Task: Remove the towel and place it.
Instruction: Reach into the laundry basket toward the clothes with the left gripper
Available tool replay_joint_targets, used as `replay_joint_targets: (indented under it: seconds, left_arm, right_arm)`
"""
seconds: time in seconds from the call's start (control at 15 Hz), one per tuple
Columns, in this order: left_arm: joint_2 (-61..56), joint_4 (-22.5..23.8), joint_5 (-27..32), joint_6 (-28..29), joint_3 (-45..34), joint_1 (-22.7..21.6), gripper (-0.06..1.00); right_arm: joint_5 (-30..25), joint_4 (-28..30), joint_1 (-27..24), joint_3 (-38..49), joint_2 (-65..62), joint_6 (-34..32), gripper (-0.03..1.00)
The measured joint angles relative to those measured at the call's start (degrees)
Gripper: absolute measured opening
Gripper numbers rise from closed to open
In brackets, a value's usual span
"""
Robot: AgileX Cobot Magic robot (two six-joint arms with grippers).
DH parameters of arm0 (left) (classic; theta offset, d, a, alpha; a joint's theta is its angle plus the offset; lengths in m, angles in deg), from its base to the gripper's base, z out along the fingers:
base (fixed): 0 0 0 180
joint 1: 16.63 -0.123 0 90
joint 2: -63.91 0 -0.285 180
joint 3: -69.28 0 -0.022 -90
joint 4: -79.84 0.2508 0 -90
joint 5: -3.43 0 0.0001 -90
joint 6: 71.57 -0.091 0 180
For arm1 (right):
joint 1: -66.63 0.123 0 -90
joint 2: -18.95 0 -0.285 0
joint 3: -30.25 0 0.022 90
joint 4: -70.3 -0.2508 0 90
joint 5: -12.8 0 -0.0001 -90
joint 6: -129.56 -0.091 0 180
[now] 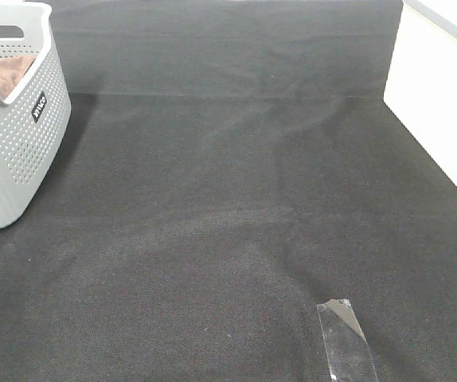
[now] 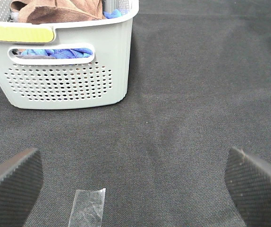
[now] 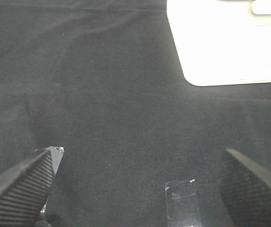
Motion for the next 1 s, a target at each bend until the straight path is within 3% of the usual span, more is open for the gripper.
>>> replay_joint_targets:
  seconds: [1.0]
  left_arm:
    - [0.0,0.0,0.0,0.0,0.0,0.0,0.99]
  right_arm:
    - [0.0,-0.11,0.0,0.0,0.0,0.0,0.91]
